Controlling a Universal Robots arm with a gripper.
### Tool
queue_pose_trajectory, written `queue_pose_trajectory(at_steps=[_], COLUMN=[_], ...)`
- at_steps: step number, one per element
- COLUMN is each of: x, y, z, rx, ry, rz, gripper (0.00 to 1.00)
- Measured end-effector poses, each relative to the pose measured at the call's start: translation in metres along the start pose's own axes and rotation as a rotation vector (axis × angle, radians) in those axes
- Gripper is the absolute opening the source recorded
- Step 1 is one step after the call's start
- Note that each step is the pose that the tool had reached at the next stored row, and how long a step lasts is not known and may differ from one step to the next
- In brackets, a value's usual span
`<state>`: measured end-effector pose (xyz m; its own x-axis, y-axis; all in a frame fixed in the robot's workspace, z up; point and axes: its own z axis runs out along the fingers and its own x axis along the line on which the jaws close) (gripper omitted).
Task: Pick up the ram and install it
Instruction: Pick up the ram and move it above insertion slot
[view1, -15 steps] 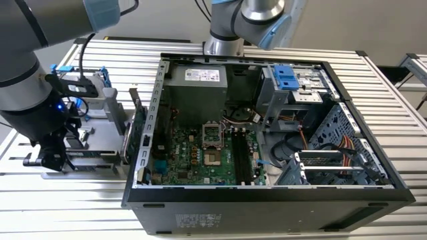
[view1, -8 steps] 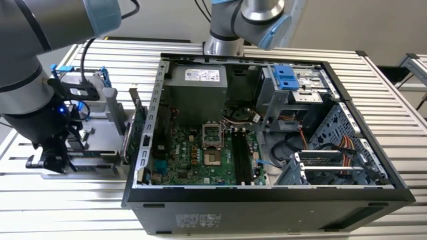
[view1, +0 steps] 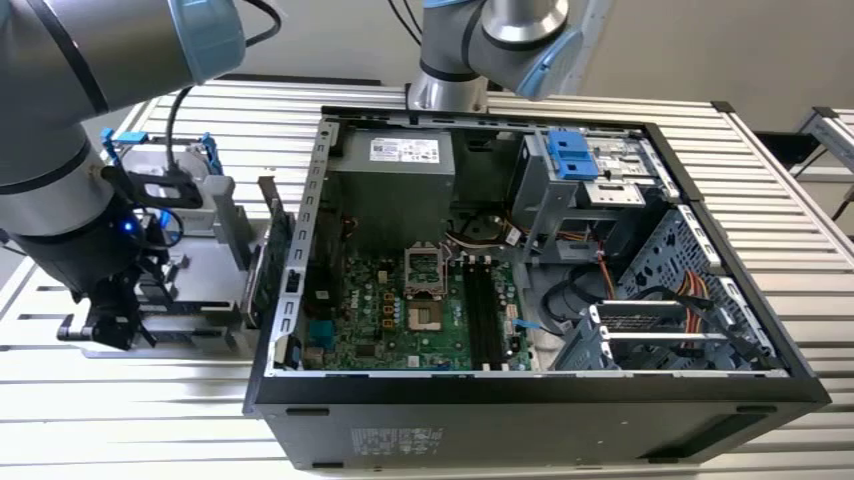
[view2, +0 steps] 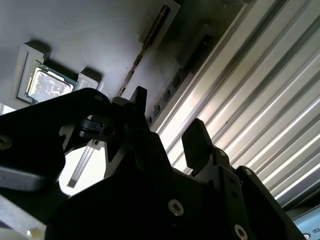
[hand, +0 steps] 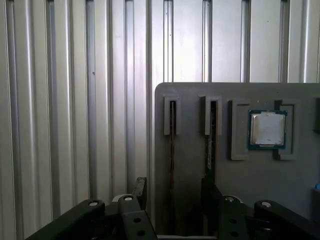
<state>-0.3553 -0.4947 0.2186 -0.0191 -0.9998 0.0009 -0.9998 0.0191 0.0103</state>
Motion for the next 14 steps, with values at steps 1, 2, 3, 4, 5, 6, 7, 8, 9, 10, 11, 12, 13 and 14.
queue_pose_trajectory(at_steps=[1,2,3,4,5,6,7,8,9,10,11,12,13,14], x=[-0.0002,-0.0004,-0.0006,-0.0007,-0.0009,-0.0010,-0.0012,-0.0014,-0.0016,-0.0016,-0.0016,-0.0016,-0.0016,-0.0016], y=[0.0000,0.0000,0.0000,-0.0001,-0.0001,-0.0001,-0.0001,-0.0001,-0.0001,-0.0001,-0.0001,-0.0001,-0.0001,-0.0001], z=[0.0010,0.0021,0.0031,0.0041,0.0051,0.0059,0.0069,0.0079,0.0089,0.0099,0.0109,0.0119,0.0127,0.0135], rx=[0.0000,0.0000,0.0000,0.0000,0.0000,0.0000,0.0000,0.0000,0.0000,0.0000,0.0000,0.0000,0.0000,0.0000], ry=[0.0000,0.0000,-0.0001,-0.0001,-0.0001,-0.0001,0.0000,-0.0001,-0.0001,-0.0001,-0.0001,-0.0001,-0.0001,-0.0001], rz=[0.002,0.004,0.005,0.007,0.008,0.008,0.009,0.009,0.009,0.009,0.009,0.009,0.009,0.009], gripper=[1.00,1.00,1.00,1.00,1.00,1.00,1.00,1.00,1.00,1.00,1.00,1.00,1.00,1.00])
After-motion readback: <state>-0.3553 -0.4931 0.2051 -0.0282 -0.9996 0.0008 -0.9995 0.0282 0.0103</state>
